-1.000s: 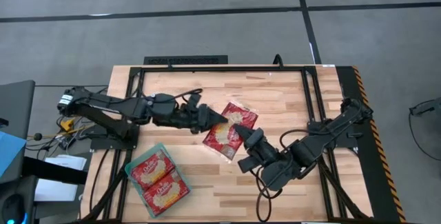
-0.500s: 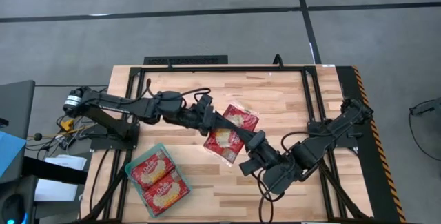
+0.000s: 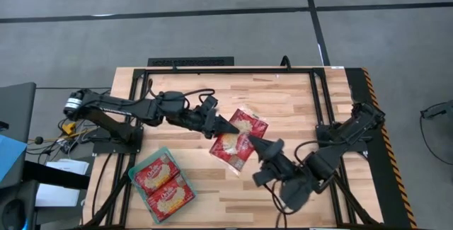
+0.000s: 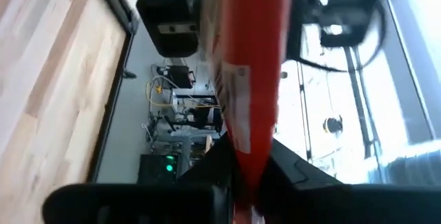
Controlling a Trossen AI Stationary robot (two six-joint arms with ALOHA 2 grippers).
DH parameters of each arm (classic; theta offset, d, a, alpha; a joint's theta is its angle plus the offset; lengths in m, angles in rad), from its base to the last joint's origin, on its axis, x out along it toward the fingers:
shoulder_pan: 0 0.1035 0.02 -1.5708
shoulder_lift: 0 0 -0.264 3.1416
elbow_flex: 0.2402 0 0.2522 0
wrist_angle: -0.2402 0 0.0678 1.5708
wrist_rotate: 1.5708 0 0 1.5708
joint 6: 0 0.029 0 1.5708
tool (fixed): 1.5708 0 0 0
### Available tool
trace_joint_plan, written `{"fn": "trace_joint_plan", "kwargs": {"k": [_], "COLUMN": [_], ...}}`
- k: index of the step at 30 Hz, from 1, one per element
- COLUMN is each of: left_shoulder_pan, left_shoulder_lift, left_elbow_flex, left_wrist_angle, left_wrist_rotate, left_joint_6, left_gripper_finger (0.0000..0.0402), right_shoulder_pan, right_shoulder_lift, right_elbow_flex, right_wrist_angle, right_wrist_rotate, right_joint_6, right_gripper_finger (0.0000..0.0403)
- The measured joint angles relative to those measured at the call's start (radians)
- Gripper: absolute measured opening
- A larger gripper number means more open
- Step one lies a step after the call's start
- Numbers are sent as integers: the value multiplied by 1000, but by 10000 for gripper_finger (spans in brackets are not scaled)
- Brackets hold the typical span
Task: Sort popcorn bags into baskets
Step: Put the red popcorn bag into the green bin
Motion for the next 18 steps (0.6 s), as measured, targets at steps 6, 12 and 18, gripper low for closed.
{"fn": "trace_joint_plan", "kwargs": {"k": [6, 12, 18], "left_shoulder_pan": [-1, -50, -108], "left_shoulder_lift": [-42, -93, -186], "left_elbow_flex": [0, -2, -1], "left_wrist_angle": [-107, -359, -651], "left_wrist_rotate": [104, 118, 151], "left_joint_6": [107, 130, 154], "left_gripper_finger": [11, 20, 11], "right_shoulder_pan": [86, 160, 195], "right_shoulder_lift": [-2, -4, -17], "right_elbow_flex": [1, 1, 1], "right_wrist_angle": [-12, -11, -23], "right_wrist_rotate": [83, 93, 84], "right_joint_6": [231, 336, 502], "right_gripper_finger": [66, 66, 66]}}
